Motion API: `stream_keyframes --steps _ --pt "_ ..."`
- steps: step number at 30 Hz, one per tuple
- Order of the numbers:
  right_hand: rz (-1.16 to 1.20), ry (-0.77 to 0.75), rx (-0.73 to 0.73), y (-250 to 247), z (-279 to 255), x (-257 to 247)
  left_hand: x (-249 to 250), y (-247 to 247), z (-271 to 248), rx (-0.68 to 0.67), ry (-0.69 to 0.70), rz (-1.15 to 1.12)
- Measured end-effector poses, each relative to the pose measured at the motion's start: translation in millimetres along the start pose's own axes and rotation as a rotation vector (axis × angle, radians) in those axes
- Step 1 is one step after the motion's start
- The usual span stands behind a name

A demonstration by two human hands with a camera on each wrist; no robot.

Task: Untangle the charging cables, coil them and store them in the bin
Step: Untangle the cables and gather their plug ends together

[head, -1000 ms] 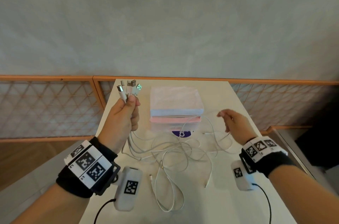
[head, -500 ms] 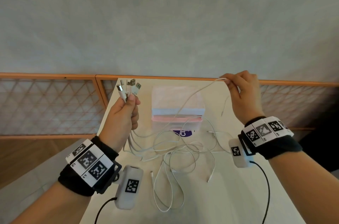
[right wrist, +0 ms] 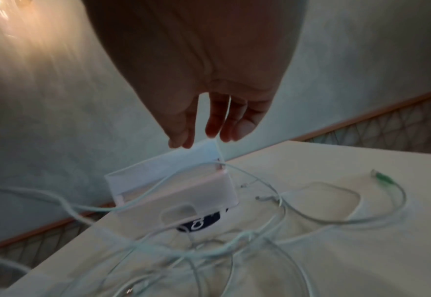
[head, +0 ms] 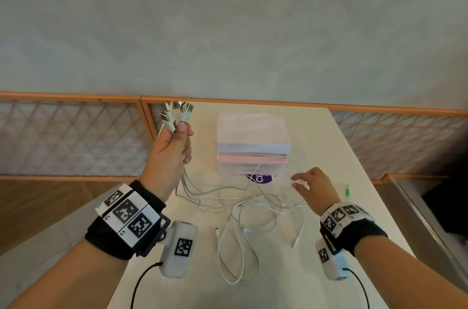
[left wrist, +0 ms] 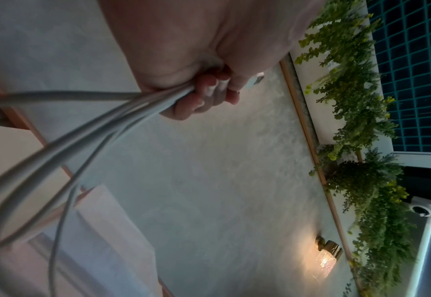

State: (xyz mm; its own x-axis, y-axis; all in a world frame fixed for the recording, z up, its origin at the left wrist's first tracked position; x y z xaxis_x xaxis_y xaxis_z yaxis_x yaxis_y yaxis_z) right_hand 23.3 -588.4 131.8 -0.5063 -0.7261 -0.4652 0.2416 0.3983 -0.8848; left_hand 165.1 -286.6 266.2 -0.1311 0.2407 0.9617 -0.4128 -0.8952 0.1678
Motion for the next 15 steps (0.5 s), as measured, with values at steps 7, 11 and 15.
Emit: stream_keyframes --steps 7,11,15 --pt "0.078 -0.09 -0.463 70.1 -48.4 -37.3 -12.7 -16.2 -3.2 0.044 0.049 0.12" --pt "0.128 -0.099 -0.69 117.4 -66.5 -66.8 -17.4 -17.8 -3.8 0.047 0.053 0.134" --pt "0.216 -0.005 -0.665 138.2 -53.5 -87.3 -16.8 -17.5 -3.9 0.042 0.057 0.159"
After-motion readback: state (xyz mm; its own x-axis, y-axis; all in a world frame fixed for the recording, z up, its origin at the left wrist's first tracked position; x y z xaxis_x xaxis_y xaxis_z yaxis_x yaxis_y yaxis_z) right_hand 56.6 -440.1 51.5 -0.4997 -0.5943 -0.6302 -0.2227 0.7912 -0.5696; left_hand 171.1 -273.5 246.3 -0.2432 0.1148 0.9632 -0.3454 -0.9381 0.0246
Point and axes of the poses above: each hand's wrist, its own z-axis towards the middle knuckle, its own y-axis out of the palm, x = y × z, the point moved 6 cm from there along z, towards the middle knuckle, and after that the axes turned 2 degrees about y, right-handed, at the moved point
